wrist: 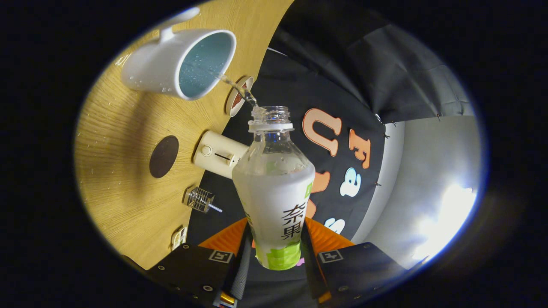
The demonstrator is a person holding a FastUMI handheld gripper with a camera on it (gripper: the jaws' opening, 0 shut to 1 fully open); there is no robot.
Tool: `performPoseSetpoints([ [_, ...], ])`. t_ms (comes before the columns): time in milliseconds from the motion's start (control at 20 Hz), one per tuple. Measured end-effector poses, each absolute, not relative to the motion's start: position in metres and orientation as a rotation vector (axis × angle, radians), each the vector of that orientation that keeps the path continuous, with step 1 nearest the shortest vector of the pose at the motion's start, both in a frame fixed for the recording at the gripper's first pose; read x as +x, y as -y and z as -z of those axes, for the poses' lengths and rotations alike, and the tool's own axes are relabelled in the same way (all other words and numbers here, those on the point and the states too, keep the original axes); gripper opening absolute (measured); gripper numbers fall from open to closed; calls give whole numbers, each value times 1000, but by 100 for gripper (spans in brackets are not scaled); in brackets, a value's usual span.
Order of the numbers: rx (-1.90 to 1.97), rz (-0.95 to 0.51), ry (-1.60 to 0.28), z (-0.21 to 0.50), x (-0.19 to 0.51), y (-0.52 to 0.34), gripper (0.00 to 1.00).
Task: Take the bottle from table, then pour the juice into the cup, finally place the bottle on the coaster
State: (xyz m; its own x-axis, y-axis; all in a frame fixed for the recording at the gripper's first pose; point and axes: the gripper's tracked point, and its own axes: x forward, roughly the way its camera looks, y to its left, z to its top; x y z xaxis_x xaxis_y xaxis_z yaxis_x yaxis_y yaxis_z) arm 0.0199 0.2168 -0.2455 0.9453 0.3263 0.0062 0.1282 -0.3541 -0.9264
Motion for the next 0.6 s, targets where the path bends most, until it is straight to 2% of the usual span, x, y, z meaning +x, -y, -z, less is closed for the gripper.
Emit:
performPoseSetpoints([
  [600, -2004, -202, 403, 226, 26, -227, 58],
])
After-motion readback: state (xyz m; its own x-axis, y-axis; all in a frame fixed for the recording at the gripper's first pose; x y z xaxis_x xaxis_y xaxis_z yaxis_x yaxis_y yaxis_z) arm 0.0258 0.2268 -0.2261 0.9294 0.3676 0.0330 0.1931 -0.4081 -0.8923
